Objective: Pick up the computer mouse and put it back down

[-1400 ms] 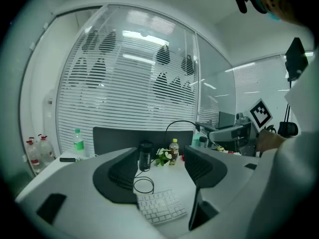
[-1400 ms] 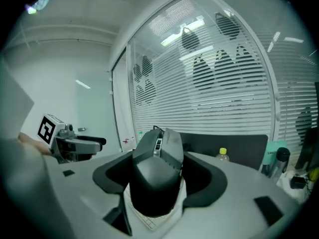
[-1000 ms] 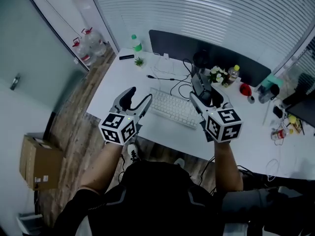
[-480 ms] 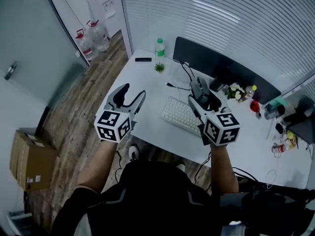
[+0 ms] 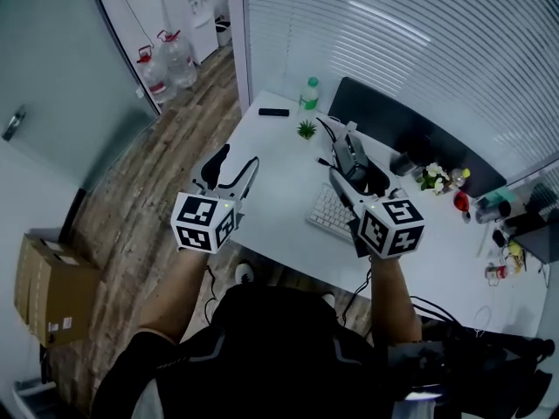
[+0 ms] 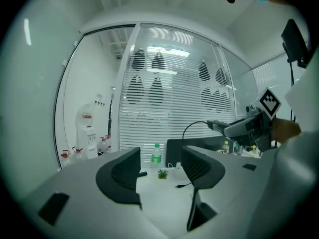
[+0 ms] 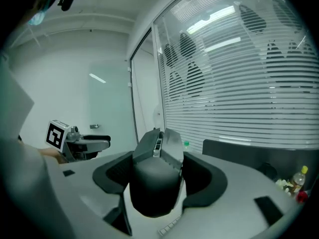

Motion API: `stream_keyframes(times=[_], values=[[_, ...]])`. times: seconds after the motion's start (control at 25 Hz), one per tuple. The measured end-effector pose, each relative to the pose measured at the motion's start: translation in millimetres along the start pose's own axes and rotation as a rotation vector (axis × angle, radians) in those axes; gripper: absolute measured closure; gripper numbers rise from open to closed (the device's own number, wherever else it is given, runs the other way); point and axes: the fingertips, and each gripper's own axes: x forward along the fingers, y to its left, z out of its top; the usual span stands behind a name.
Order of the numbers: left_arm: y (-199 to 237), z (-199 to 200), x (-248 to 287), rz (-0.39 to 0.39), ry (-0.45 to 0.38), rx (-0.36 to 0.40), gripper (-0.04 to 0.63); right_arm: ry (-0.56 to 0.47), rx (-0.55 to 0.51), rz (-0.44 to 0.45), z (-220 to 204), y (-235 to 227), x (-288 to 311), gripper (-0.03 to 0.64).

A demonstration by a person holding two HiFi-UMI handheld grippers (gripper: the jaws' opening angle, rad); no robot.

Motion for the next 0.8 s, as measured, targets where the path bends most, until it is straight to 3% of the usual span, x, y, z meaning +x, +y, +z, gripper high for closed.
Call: stream_keyframes(times=[0.2, 0.36, 0.8], values=[[26, -2, 0, -0.062, 0.006, -0.031, 0.334, 0.013, 0.019, -0.021, -2, 20, 29, 0.322], [43, -11, 1, -0.106, 0.033, 0.001, 0.339, 0.031, 0.048, -0.05, -9, 31, 50, 0.322], [67, -51, 19, -0.107, 0.101, -0.069, 0.374, 0.154, 0.099, -0.074, -65, 35, 104, 0.322]])
